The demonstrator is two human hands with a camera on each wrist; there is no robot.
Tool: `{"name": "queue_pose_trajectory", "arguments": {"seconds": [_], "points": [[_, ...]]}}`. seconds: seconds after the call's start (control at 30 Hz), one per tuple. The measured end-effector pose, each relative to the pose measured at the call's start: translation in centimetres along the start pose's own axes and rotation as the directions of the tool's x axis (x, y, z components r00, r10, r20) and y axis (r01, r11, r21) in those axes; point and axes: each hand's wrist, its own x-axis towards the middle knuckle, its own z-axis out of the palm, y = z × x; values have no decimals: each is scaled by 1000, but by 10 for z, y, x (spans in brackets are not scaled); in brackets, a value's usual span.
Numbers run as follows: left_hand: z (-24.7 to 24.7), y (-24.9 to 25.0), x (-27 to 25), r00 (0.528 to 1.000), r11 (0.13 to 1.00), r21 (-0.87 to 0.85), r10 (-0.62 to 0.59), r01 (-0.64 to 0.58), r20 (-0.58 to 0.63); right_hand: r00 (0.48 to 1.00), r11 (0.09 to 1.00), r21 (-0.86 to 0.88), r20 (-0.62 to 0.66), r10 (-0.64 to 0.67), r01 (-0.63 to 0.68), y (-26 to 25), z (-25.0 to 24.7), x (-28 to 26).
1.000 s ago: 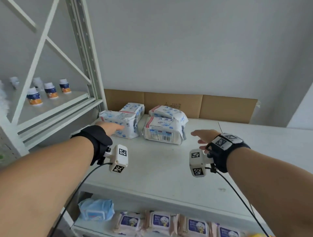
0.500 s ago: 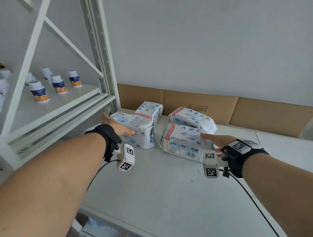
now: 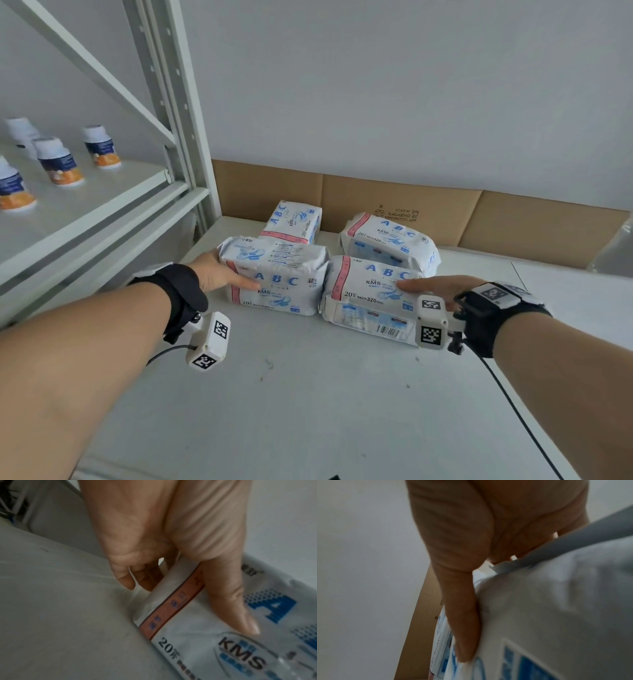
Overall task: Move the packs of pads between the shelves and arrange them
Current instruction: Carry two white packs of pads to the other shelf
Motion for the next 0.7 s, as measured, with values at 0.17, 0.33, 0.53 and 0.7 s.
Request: {"name": "queue_pose_trajectory", "arguments": {"seconds": [0.17,0.33,0.53,0.7], "points": [[5,5,-2,996,999,-25,31,-29,88,1000,998,70,20,8,-10,2,7,-4],[6,13,-7,990,993,-61,106,-100,94,999,994,106,-42,-32,36,9,9,-13],[14,31,-16,981,973,-151,184,-175,53,999,982,188,-31,-30,35,33,9,-32],[27,40,-21,982,964,-202,183,-170,46,998,955,294,-50,-35,48,52,11,-47]]}}
